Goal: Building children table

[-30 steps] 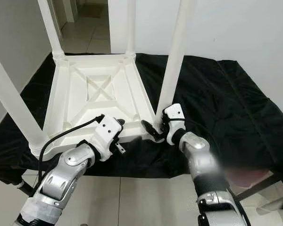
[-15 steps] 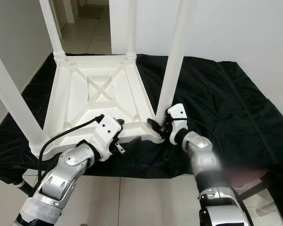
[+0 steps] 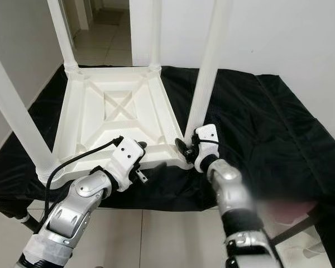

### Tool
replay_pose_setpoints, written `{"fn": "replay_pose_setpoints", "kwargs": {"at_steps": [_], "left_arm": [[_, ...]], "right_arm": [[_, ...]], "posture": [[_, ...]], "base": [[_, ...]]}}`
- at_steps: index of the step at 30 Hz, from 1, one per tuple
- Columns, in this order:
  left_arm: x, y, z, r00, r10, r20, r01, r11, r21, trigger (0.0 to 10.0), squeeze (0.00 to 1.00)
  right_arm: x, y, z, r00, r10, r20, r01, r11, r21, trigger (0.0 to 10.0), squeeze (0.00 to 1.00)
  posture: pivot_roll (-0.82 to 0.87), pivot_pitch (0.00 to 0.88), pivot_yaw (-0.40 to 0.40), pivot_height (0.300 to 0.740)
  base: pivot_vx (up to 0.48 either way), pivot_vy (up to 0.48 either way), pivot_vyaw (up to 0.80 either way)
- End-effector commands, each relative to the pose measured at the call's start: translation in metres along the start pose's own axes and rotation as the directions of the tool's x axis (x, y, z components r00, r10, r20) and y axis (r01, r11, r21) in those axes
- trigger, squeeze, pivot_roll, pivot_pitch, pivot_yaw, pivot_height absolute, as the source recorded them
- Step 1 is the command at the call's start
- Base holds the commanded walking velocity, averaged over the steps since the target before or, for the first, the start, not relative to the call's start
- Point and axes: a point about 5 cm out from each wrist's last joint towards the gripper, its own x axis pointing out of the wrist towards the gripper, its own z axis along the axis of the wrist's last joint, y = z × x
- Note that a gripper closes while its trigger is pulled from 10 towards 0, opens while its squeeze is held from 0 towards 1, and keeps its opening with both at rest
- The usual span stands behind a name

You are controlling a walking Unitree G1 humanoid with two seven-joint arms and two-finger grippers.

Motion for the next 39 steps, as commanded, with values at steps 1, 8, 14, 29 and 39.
{"fn": "replay_pose_setpoints", "kwargs": {"at_steps": [1, 8, 14, 29, 39], "left_arm": [[0.001, -0.002, -0.002, 1.0, 0.014, -0.001, -0.014, 1.0, 0.001, 10.0, 0.0], [0.0, -0.003, -0.002, 1.0, 0.012, -0.004, -0.012, 1.0, 0.001, 10.0, 0.0], [0.0, -0.003, -0.003, 1.0, 0.017, -0.005, -0.017, 1.0, -0.004, 10.0, 0.0], [-0.002, 0.0, -0.003, 0.999, 0.033, -0.009, -0.033, 0.999, -0.007, 10.0, 0.0], [-0.001, 0.0, -0.003, 1.0, 0.026, -0.005, -0.026, 1.0, 0.009, 10.0, 0.0]], "right_arm": [[-0.005, 0.003, -0.012, 0.997, -0.054, -0.05, 0.056, 0.998, 0.038, 10.0, 0.0], [-0.011, 0.024, -0.015, 0.963, -0.266, -0.05, 0.269, 0.959, 0.088, 10.0, 0.0], [-0.014, 0.035, -0.012, 0.941, -0.335, -0.04, 0.338, 0.935, 0.109, 10.0, 0.0], [-0.018, 0.027, 0.0, 0.94, -0.34, -0.004, 0.339, 0.936, 0.098, 10.0, 1.0], [-0.019, 0.011, 0.003, 0.979, -0.202, 0.03, 0.2, 0.978, 0.054, 10.0, 0.0]], "posture": [[0.0, 0.008, -0.038, 0.74], [0.0, 0.015, -0.042, 0.74], [0.01, 0.023, -0.043, 0.74], [0.01, 0.034, -0.048, 0.74], [0.0, 0.027, -0.045, 0.74]], "base": [[0.0, 0.0, 0.0], [0.0, 0.0, 0.0], [0.0, 0.0, 0.0], [0.0, 0.0, 0.0], [0.0, 0.0, 0.0]]}}
